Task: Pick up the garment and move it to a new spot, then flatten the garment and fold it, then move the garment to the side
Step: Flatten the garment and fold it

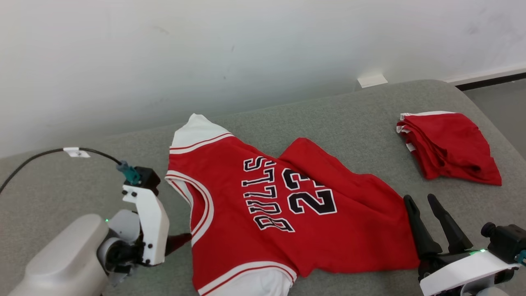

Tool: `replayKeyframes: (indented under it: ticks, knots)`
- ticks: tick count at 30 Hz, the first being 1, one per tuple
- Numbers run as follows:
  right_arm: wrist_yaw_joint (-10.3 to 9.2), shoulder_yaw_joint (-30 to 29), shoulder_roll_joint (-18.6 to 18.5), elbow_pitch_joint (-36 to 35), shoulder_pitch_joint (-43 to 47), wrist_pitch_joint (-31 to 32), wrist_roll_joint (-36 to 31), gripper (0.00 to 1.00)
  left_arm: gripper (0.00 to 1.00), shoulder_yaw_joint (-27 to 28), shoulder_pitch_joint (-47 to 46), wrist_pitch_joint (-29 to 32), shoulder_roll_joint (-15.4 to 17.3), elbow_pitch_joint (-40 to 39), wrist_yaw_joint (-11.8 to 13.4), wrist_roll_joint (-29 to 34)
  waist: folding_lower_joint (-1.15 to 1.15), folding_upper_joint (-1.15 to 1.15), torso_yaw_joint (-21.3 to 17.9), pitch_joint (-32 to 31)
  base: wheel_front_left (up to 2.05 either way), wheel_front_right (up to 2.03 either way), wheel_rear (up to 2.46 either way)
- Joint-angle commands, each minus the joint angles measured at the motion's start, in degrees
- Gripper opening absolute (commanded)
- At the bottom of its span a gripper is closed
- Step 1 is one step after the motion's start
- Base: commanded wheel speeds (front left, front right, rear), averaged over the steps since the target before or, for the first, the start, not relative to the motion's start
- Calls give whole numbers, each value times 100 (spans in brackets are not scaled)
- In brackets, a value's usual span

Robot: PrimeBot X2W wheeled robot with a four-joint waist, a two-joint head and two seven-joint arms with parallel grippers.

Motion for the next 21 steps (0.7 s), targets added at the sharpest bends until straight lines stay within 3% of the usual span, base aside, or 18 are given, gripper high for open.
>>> replayKeyframes:
  ticks: [1,10,11,13,21]
  knots:
    - [-11,-17,-3,-12,55,4,-22,100,100,-2,124,84,37,-46,12,-125,1,0,-74,69,0,0,0]
    - [-11,62,82,55,-103,-24,31,100,100,-152,221,588,-113,-162,46,-334,1,0,-332,251,0,0,0]
    - [-11,74,87,74,-107,-33,40,100,77,-189,212,636,-114,-135,44,-305,1,0,-350,256,0,0,0]
    - [-11,102,94,101,-113,-45,54,100,2,-237,197,686,-123,-99,39,-302,1,0,-378,256,0,0,0]
    - [-11,131,32,181,-67,-89,56,100,0,-34,-85,599,243,-175,58,-362,1,0,-380,93,0,0,0]
